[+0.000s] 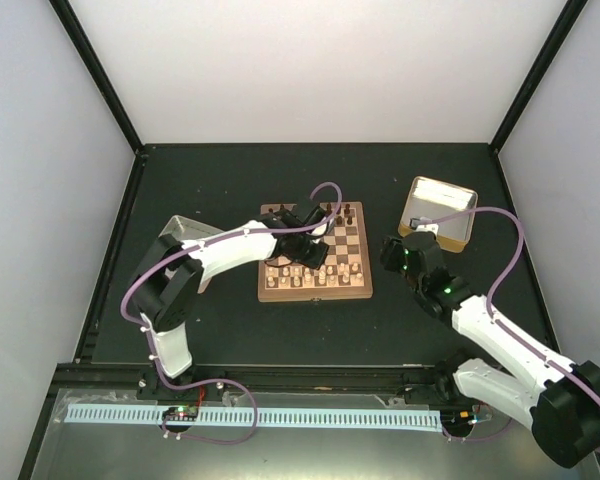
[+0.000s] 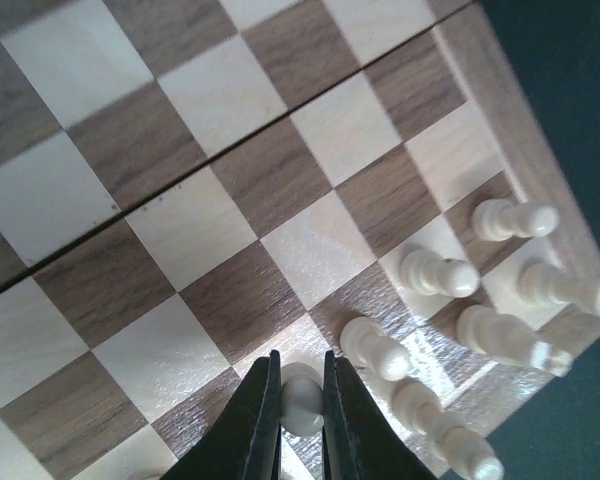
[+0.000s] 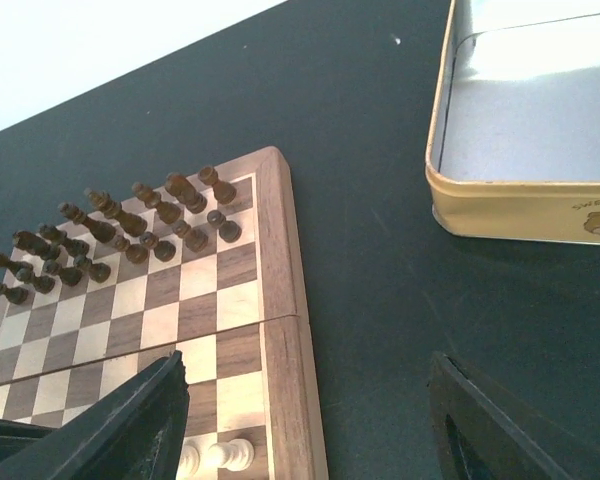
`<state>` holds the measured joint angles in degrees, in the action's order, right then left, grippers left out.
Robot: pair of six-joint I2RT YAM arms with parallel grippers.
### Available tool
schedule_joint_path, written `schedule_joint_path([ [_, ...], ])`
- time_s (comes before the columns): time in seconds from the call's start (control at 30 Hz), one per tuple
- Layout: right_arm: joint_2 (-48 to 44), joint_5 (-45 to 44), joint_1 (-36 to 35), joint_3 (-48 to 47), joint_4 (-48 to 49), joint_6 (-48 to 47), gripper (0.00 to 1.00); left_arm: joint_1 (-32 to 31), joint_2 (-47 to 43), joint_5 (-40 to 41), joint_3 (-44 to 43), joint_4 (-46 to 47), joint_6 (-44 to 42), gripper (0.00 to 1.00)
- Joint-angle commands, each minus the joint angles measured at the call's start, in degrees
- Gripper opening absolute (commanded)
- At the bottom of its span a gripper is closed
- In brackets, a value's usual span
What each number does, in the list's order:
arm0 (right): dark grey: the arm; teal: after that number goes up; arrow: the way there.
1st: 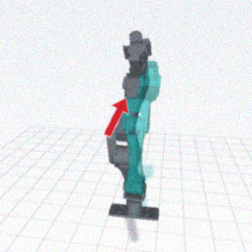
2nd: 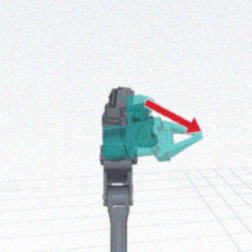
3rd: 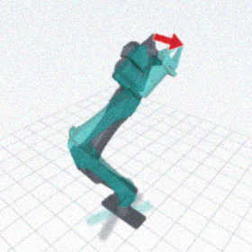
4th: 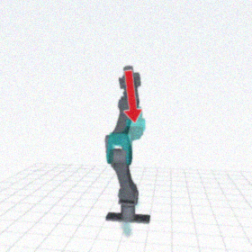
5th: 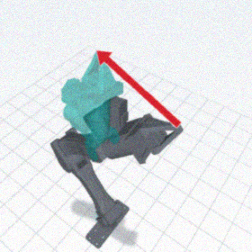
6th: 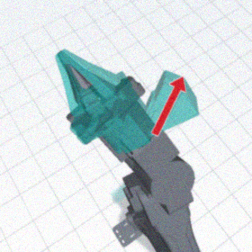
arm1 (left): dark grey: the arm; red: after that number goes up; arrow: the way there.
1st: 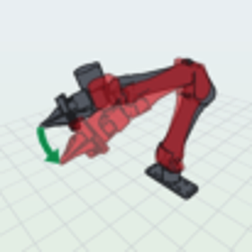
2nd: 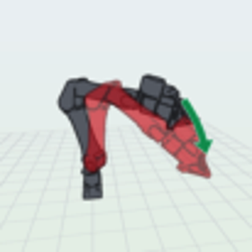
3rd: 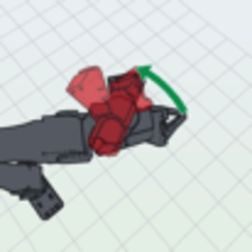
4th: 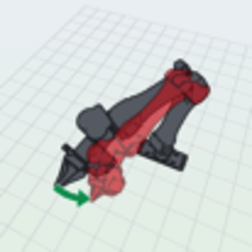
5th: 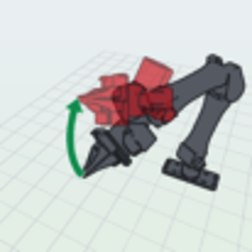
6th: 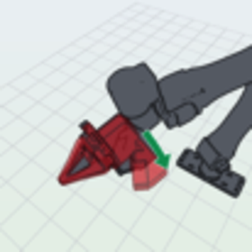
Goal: Set up the chess pieces on the board
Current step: Place the chess piece on the chessboard.
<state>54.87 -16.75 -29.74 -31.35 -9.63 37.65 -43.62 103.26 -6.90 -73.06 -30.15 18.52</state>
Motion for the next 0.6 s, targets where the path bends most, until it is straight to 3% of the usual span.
schedule_joint_path([
  [0.0,1.86,2.3,0.34,-1.02,2.1,0.36,0.67,-0.48,3.54,1.07,-3.26,-2.82,-0.31,0.04],
  [0.57,5.39,5.9,0.38,-2.44,2.45,0.06,0.67,-0.6,4.41,-0.86,-2.81,-3.58,-0.01,0.08],
])
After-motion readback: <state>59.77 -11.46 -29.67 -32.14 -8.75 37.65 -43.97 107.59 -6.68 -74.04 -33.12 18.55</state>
